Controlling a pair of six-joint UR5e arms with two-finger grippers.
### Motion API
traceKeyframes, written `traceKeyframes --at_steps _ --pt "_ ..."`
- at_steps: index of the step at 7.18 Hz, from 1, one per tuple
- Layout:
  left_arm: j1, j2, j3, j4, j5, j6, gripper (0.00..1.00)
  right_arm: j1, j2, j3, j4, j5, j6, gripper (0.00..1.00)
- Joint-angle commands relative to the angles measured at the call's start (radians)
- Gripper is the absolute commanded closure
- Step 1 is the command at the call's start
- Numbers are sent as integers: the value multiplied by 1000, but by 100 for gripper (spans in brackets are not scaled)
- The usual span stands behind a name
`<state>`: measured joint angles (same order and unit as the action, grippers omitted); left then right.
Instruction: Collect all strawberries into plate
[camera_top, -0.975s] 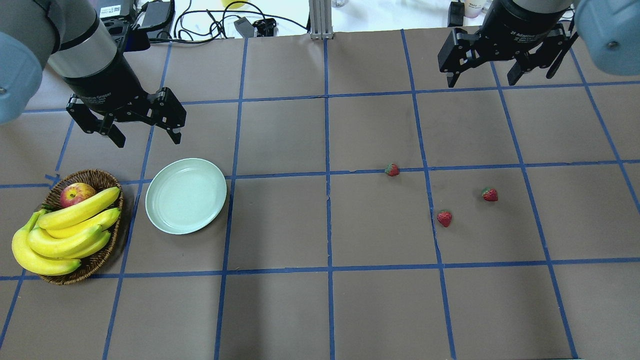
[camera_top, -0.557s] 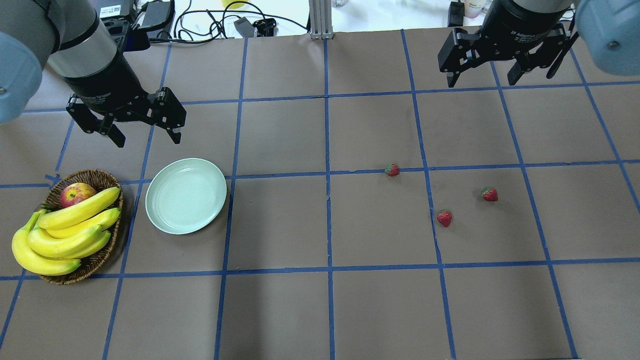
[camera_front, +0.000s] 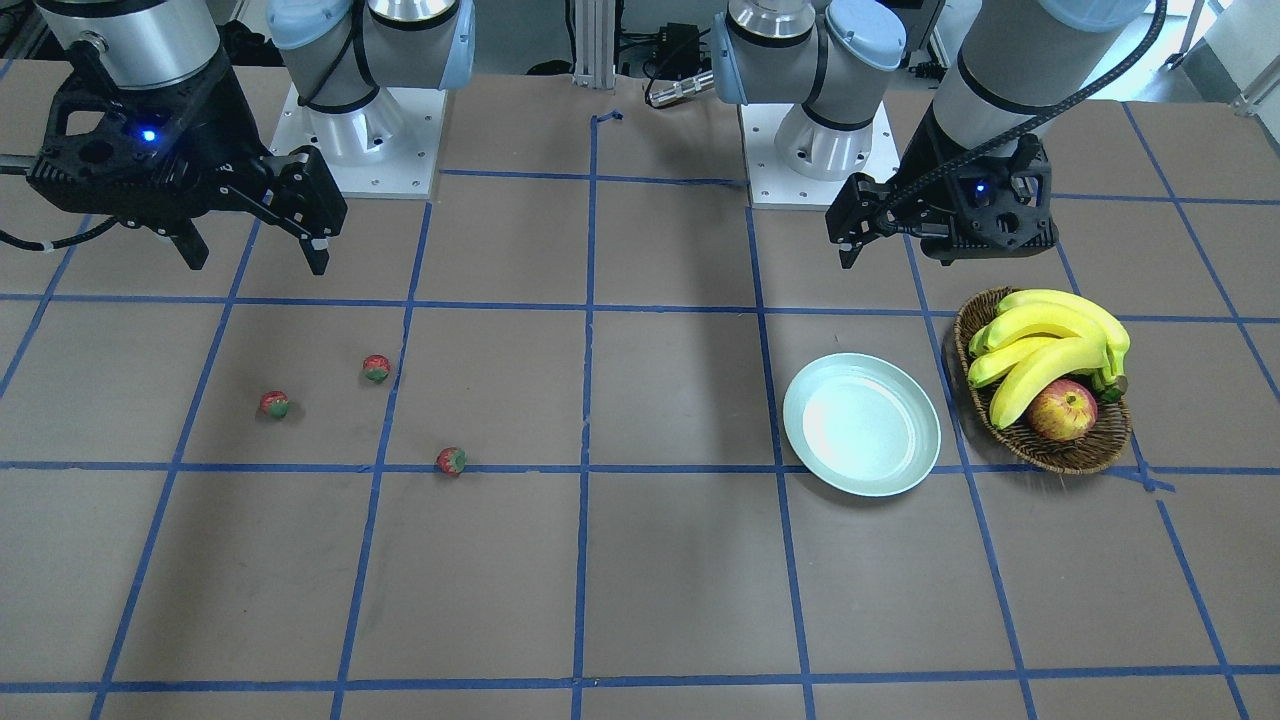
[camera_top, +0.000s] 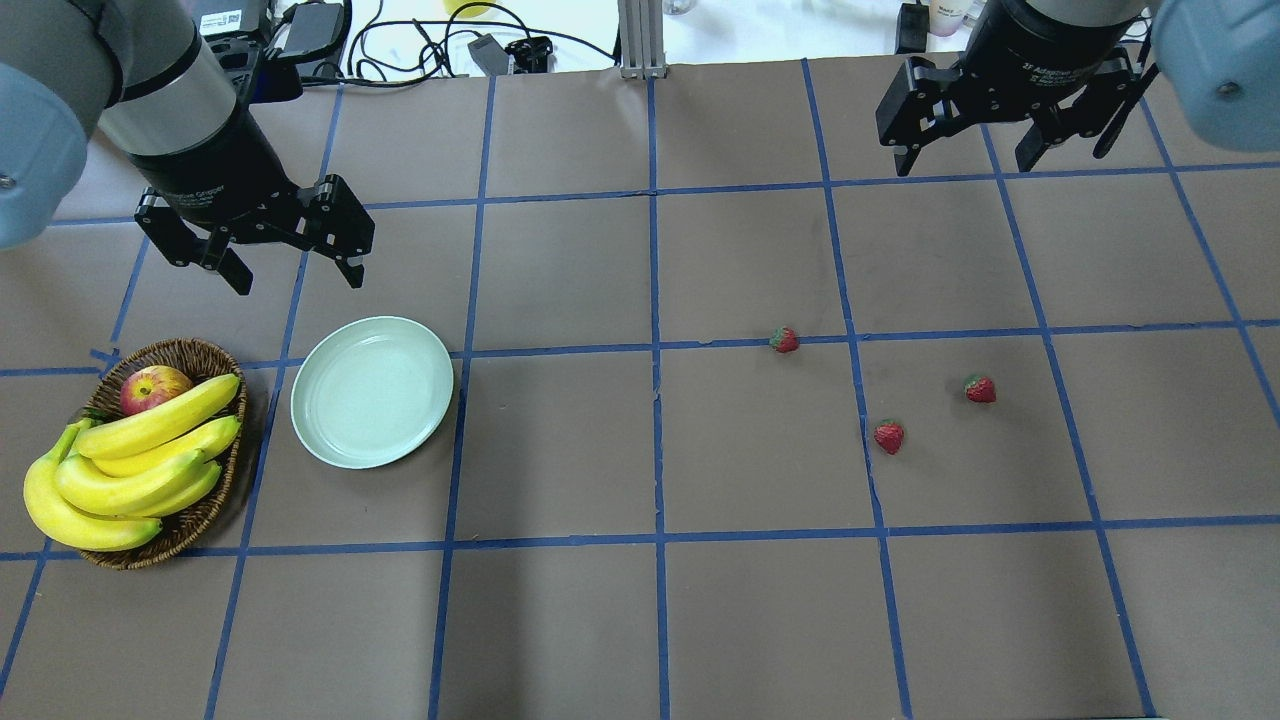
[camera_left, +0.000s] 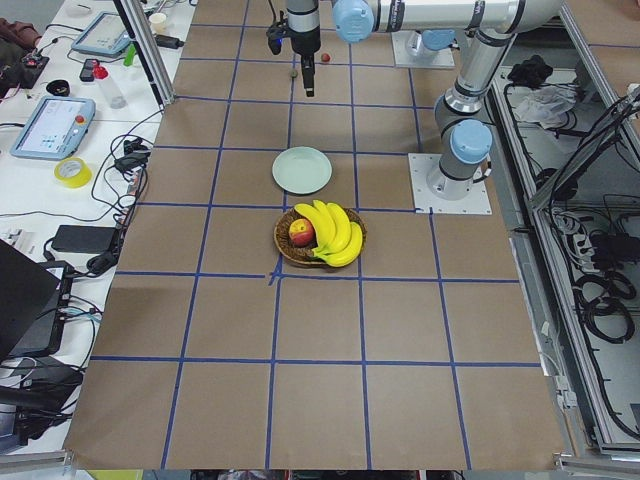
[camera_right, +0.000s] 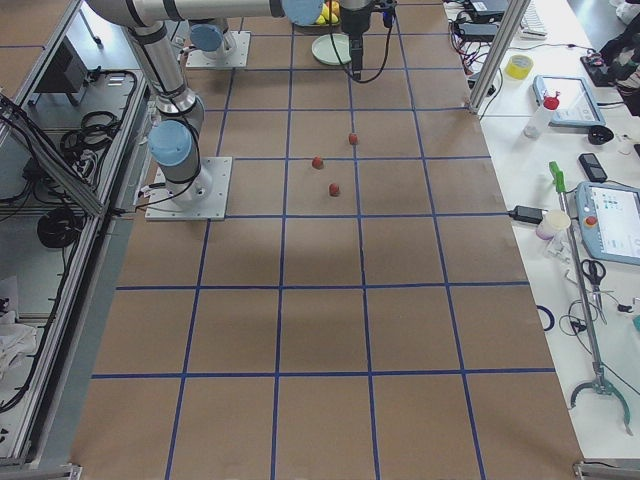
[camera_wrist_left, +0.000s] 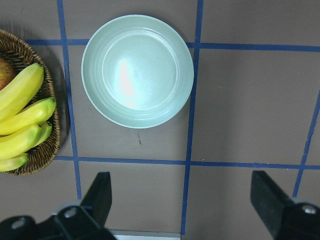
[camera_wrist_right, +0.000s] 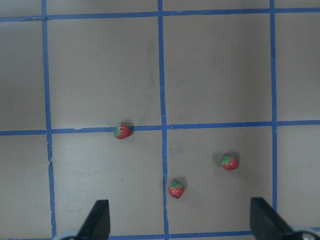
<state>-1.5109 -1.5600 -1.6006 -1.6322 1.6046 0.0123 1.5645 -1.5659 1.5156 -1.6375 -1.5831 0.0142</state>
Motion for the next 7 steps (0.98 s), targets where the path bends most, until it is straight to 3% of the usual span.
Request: traceKeyframes --at_steps 1,6,7 --pt "1 0 1 0 0 0 0 0 3 0 -7 3 1 0" --pt "1 0 -1 0 3 0 0 11 13 -55 47 -8 -10 0" --pt "0 0 -1 0 2 0 0 14 68 -39 45 15 6 0"
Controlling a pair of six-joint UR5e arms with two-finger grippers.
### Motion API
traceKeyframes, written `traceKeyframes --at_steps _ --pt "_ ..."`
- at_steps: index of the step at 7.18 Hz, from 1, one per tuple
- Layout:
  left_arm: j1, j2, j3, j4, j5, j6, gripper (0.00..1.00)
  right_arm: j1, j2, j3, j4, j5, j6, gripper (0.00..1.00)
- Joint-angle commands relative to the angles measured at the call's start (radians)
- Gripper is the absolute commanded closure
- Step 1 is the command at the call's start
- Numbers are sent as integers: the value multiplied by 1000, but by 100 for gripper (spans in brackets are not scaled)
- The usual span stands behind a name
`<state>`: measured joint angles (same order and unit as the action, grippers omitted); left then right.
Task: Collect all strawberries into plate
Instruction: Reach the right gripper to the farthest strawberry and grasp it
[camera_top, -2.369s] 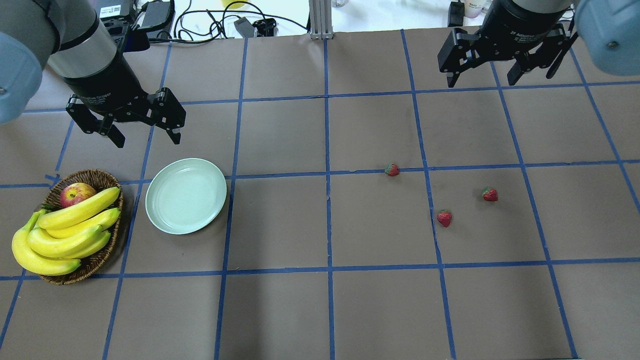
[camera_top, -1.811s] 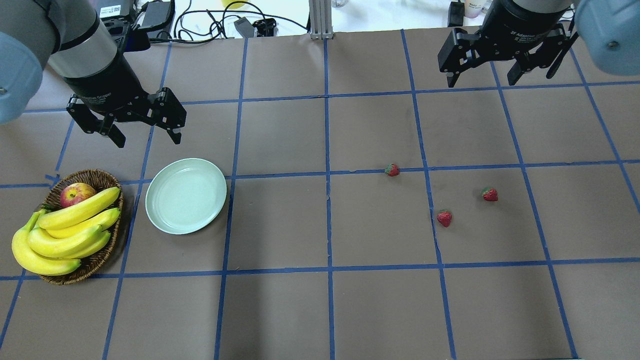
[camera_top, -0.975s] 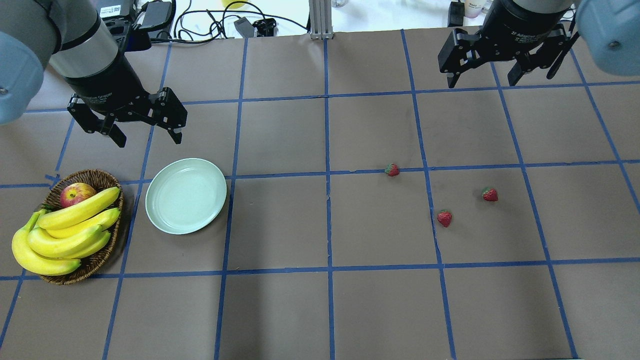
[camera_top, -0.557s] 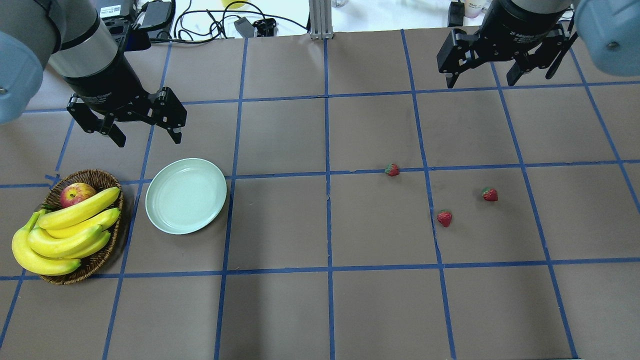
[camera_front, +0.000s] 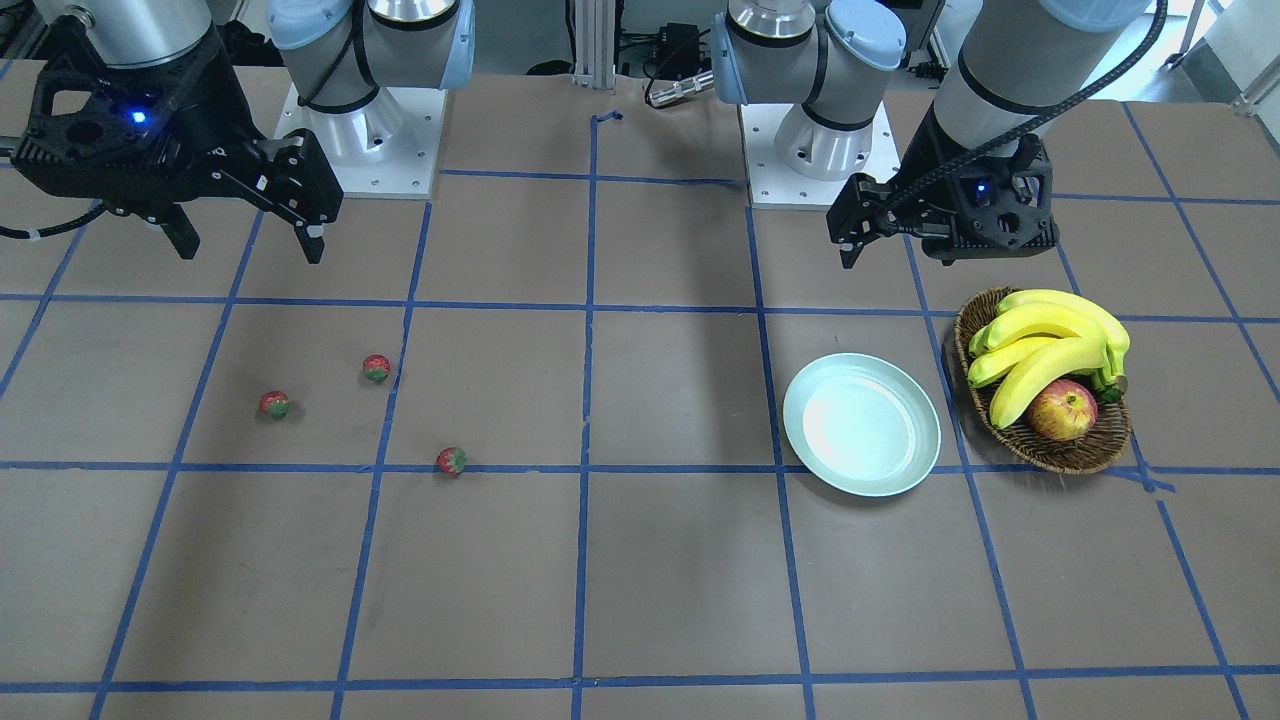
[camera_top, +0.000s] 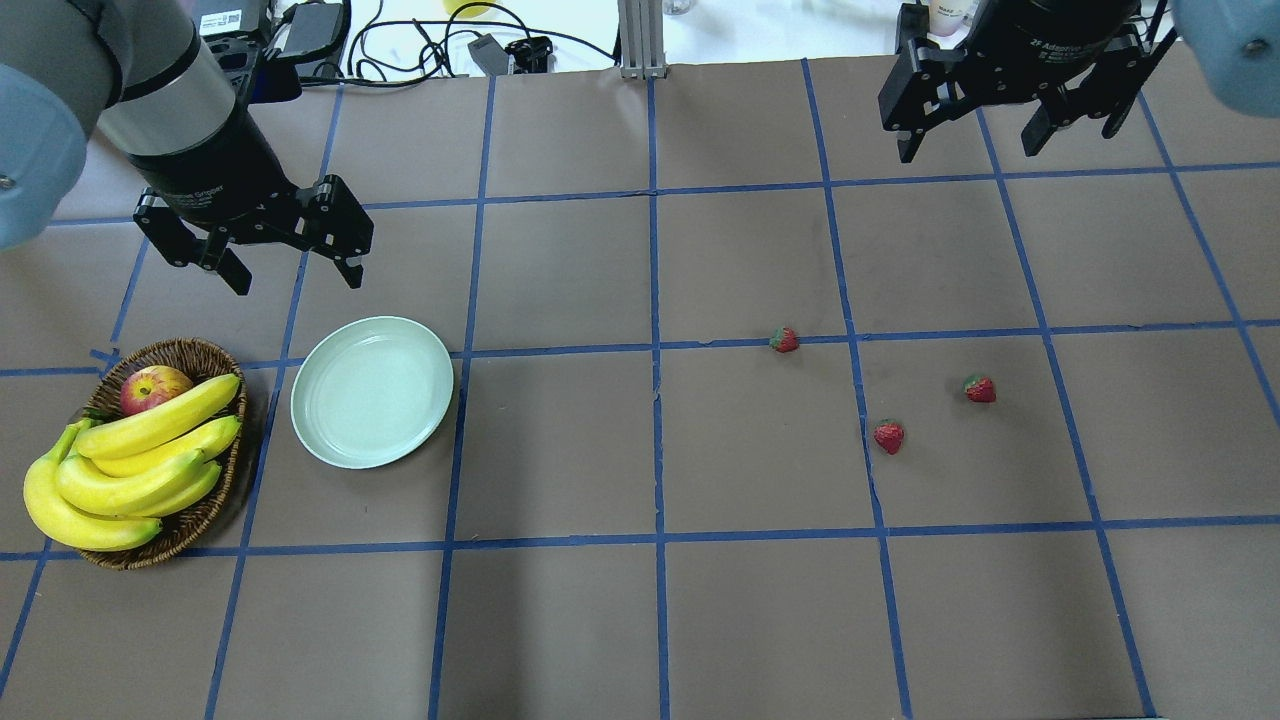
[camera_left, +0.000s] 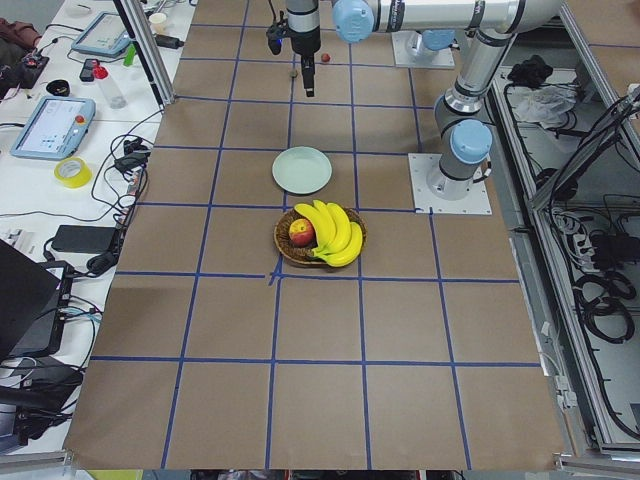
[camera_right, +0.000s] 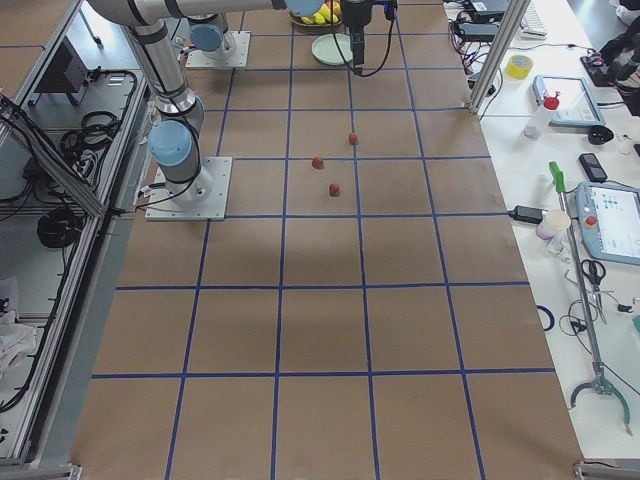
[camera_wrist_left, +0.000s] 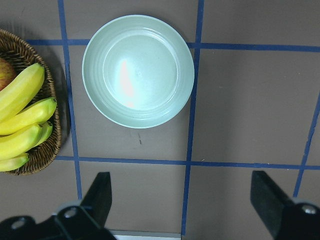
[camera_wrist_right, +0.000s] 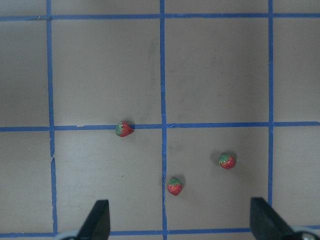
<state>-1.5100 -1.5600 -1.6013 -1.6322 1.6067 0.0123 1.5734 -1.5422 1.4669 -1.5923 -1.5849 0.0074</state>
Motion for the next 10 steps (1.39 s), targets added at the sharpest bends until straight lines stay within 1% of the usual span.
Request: traceKeyframes --at_steps 1,2,3,4,5,6,7,8,9,10 --pt "-1 0 0 0 -1 0 0 14 106 44 -14 37 11 0" --pt "1 0 0 0 -1 0 0 26 179 99 -147 166 20 0" --pt "1 0 1 0 1 0 0 43 226 200 -284 158 41 0" --pt "1 0 0 0 1 0 0 60 243 314 -455 148 74 0" --pt "-1 0 0 0 -1 0 0 82 291 407 -674 145 126 0" --pt "-1 0 0 0 -1 0 0 83 356 424 -766 125 137 0" --pt "-1 0 0 0 -1 0 0 86 373 428 -765 91 143 7" --pt "1 1 1 0 -1 0 0 86 390 434 -765 74 152 11" --pt "1 1 1 0 1 0 0 91 404 434 -761 85 201 19" --pt "1 1 1 0 -1 0 0 94 405 432 -761 88 207 45"
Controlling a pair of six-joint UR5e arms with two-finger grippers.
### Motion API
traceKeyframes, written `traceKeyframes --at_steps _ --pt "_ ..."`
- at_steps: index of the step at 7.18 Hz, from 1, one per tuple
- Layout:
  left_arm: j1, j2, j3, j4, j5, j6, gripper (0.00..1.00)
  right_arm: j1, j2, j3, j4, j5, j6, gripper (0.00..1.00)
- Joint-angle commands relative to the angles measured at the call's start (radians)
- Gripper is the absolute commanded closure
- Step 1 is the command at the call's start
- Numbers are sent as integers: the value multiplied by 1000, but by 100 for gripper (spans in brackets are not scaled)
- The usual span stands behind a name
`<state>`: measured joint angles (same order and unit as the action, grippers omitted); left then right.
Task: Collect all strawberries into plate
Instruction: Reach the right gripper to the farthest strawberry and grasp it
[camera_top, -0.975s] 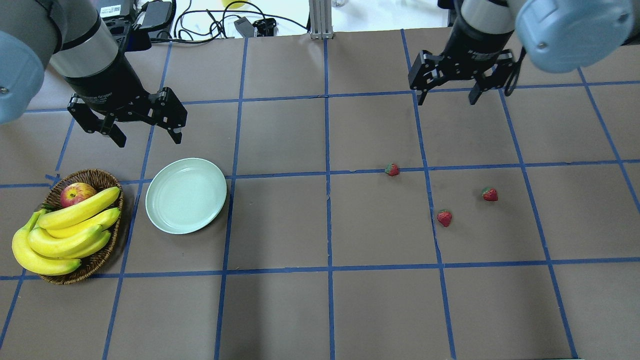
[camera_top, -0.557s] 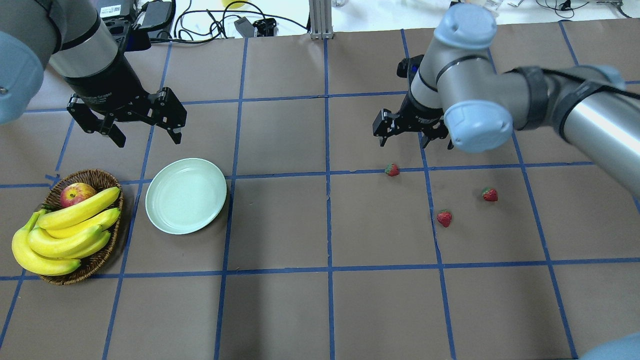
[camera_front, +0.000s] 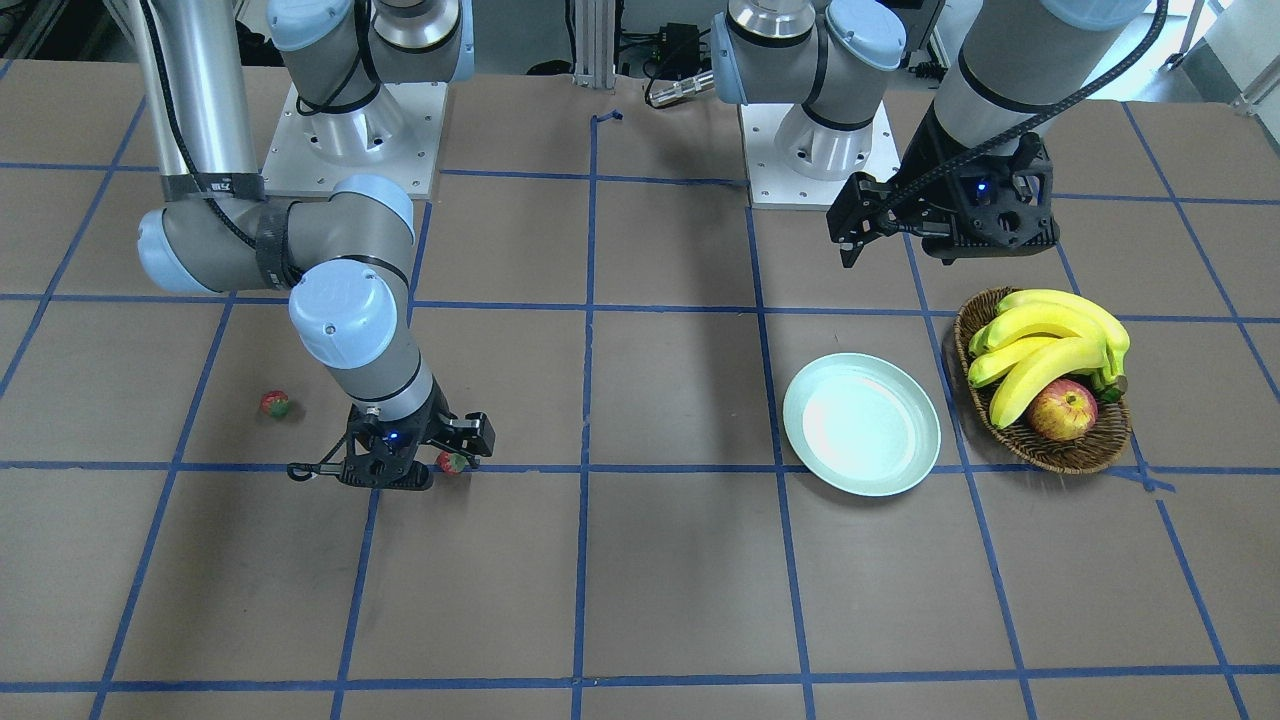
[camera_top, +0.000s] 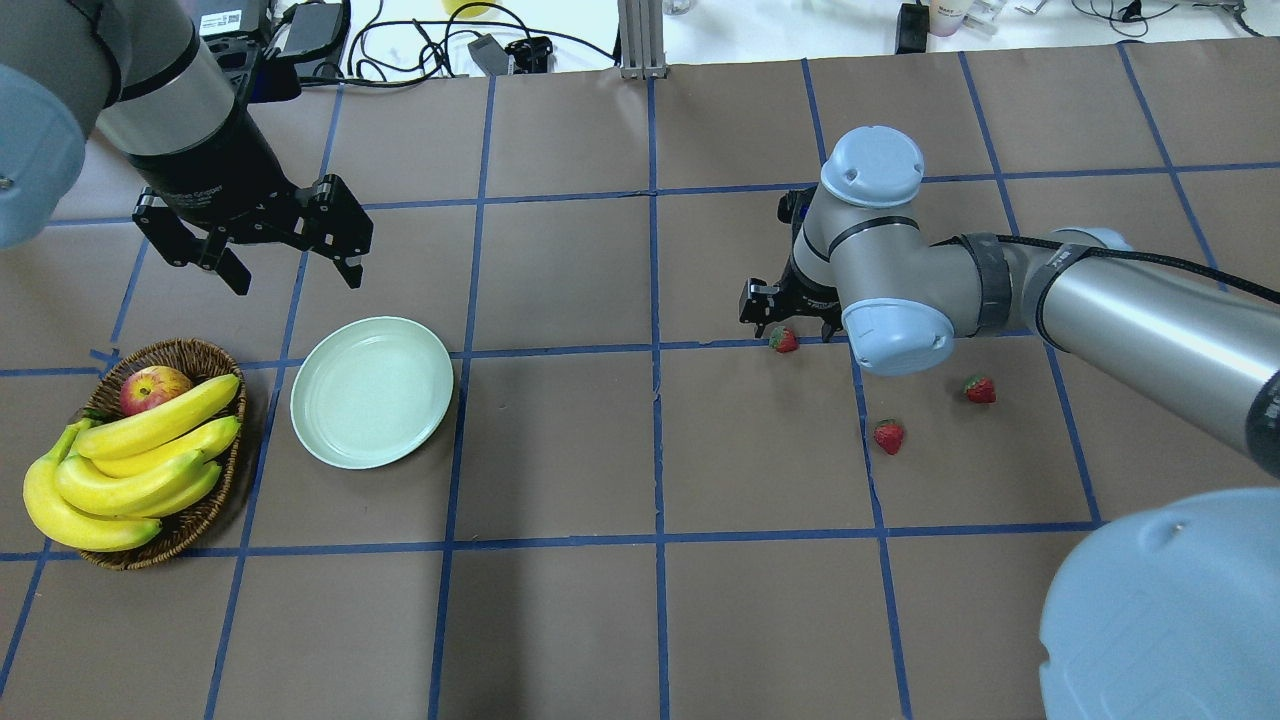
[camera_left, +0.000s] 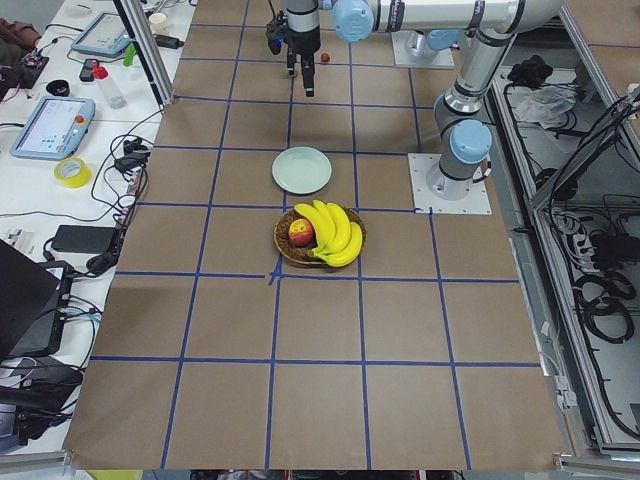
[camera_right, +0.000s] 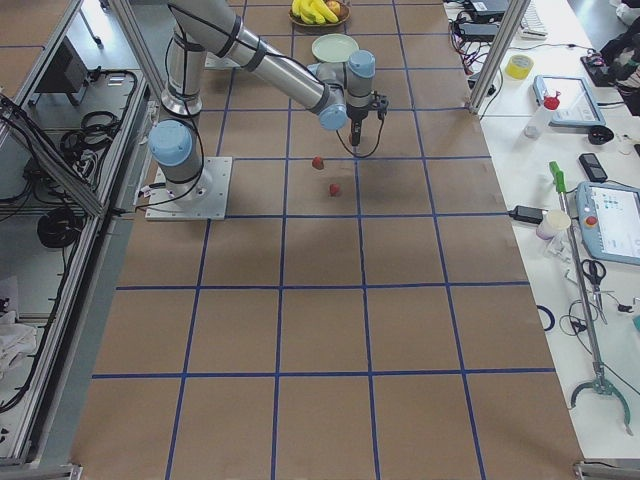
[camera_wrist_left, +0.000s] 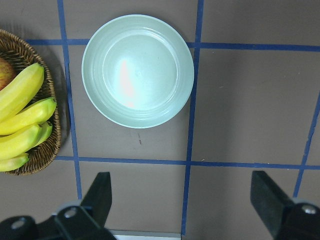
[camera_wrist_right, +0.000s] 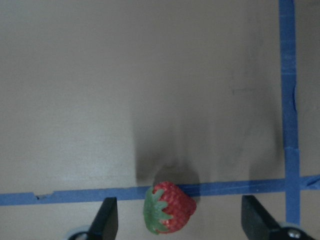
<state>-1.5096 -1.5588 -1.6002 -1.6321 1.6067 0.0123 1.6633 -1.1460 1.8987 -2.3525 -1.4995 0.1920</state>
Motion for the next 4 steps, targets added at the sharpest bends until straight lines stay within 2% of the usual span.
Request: traceKeyframes --at_steps 1,2,3,4 --pt "-1 0 -1 0 -1 0 0 4 18 0 -1 8 23 56" --pt "-1 -1 -3 0 -1 0 0 4 22 -1 -1 34 23 71" --pt "2 2 0 0 -4 -2 0 4 20 -7 2 59 20 100" --pt "-1 2 0 -2 1 -2 0 4 16 -9 2 61 20 100"
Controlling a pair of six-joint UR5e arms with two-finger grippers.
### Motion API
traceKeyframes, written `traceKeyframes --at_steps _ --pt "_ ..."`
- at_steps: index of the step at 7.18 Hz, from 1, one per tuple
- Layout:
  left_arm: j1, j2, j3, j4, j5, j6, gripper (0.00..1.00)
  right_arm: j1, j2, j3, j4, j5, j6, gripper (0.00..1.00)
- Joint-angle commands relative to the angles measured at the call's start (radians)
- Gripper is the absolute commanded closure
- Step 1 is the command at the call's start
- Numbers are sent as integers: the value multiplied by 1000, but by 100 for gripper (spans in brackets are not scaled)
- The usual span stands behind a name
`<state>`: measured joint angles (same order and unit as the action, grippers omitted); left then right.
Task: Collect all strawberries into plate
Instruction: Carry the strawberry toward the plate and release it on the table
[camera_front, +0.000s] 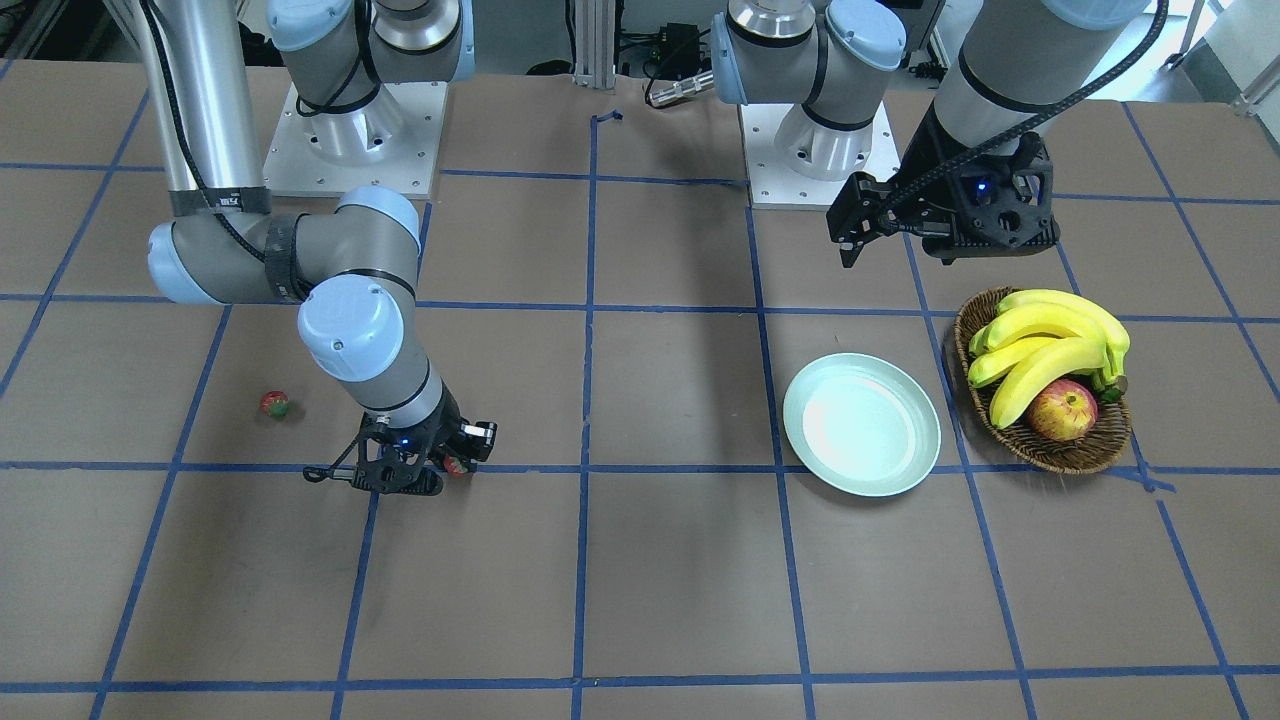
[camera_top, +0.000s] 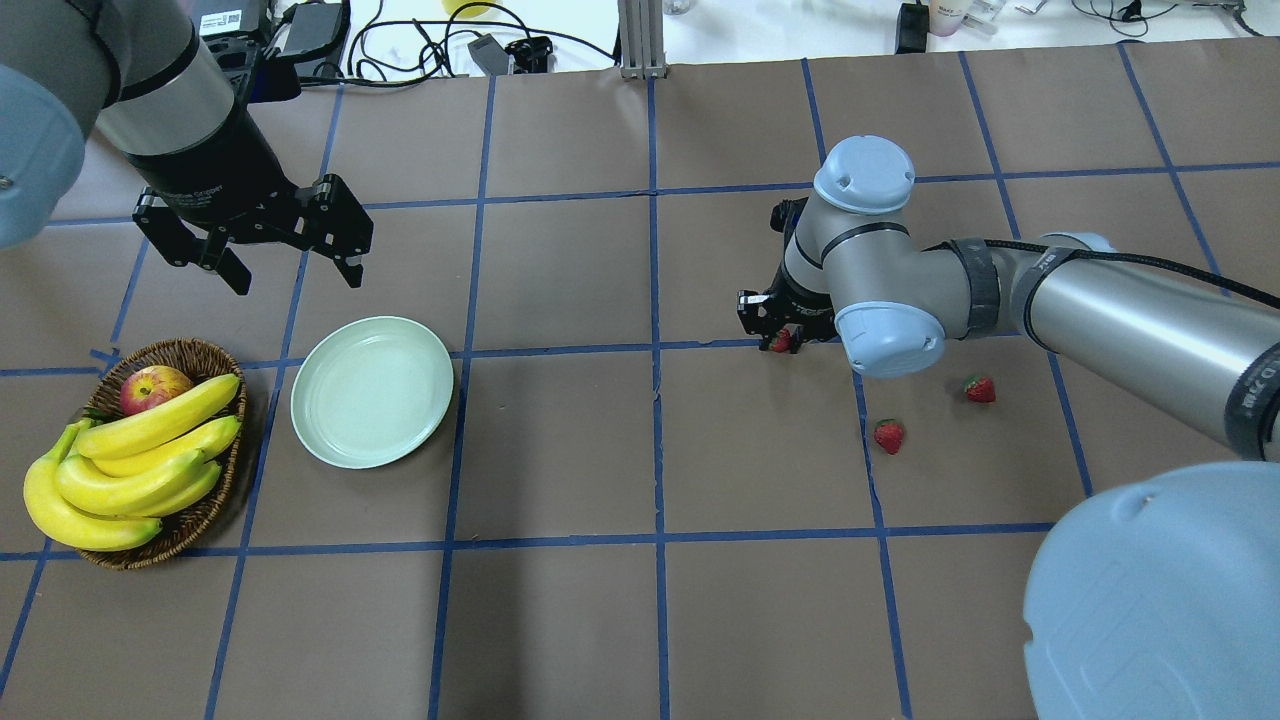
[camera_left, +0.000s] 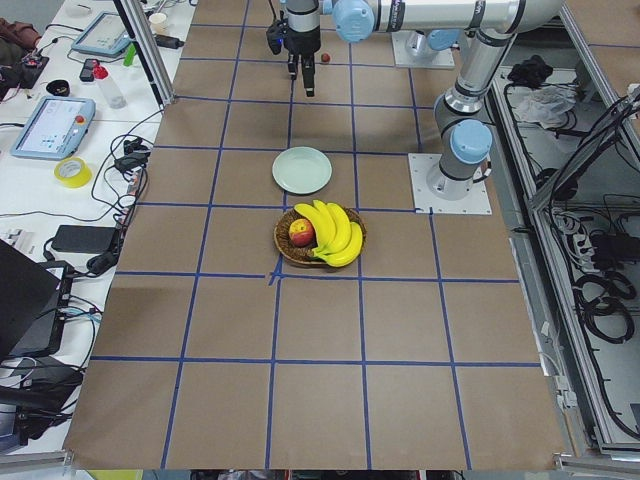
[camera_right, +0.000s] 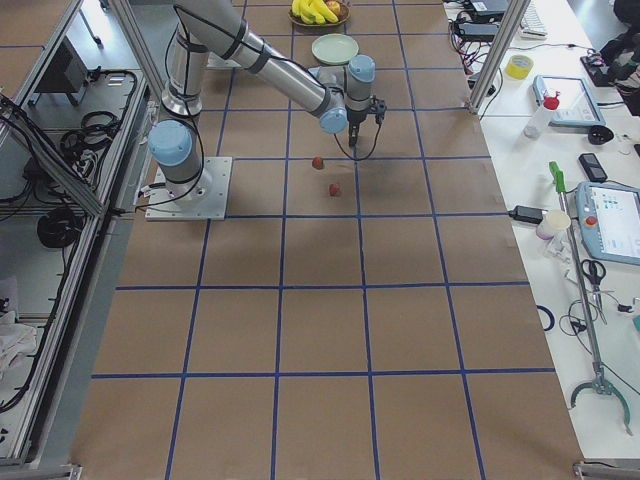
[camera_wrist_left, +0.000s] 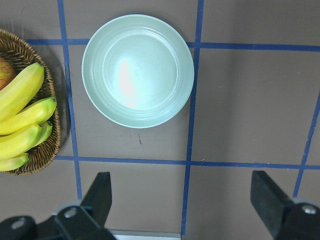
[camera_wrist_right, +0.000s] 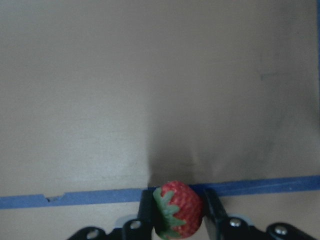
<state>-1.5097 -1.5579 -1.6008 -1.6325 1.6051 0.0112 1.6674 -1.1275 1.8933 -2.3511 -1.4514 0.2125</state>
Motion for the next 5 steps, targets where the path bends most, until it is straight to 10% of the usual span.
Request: traceKeyframes --at_steps 1,5 --pt "-1 4 1 -1 3 0 0 9 -6 -16 4 23 13 100" --pt "2 4 1 -1 7 0 0 285 11 -68 -17 215 307 100"
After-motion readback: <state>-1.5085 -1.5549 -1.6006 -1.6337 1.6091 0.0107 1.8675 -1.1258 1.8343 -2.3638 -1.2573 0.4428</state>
